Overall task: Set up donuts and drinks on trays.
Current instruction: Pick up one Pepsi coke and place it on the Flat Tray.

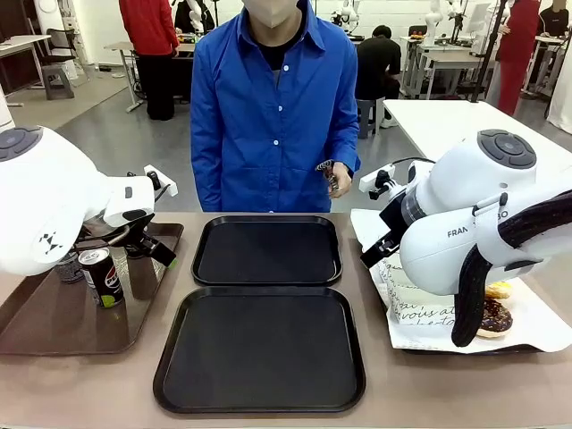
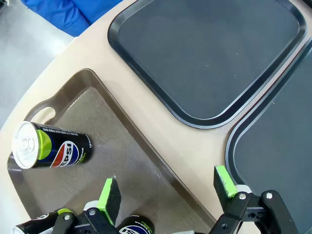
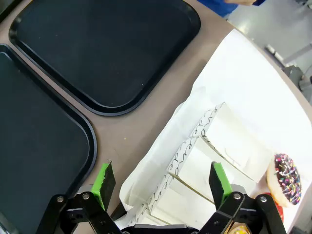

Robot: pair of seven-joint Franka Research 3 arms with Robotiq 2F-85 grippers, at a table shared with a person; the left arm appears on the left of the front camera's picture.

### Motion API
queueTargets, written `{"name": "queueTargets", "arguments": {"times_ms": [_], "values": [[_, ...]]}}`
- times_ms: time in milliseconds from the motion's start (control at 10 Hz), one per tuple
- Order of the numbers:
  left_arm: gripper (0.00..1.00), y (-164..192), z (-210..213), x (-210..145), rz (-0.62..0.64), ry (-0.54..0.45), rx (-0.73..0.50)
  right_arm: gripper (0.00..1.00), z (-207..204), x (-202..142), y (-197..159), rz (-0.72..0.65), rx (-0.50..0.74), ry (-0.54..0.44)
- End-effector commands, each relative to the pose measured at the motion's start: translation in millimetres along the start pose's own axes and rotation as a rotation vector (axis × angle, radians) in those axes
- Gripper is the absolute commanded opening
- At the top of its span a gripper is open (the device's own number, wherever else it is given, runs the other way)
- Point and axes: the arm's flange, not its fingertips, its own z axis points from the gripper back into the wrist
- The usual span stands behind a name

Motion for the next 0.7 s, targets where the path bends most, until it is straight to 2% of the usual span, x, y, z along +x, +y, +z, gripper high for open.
{"name": "queueTargets", "arguments": {"times_ms": [0,600], "values": [[1.00,0.0,0.0,0.0,0.000,0.000,0.000,1.00,0.0,0.0,0.0,0.000,0.000,0.000],[1.00,0.0,0.0,0.0,0.000,0.000,0.000,1.00,0.0,0.0,0.0,0.000,0.000,0.000]]}}
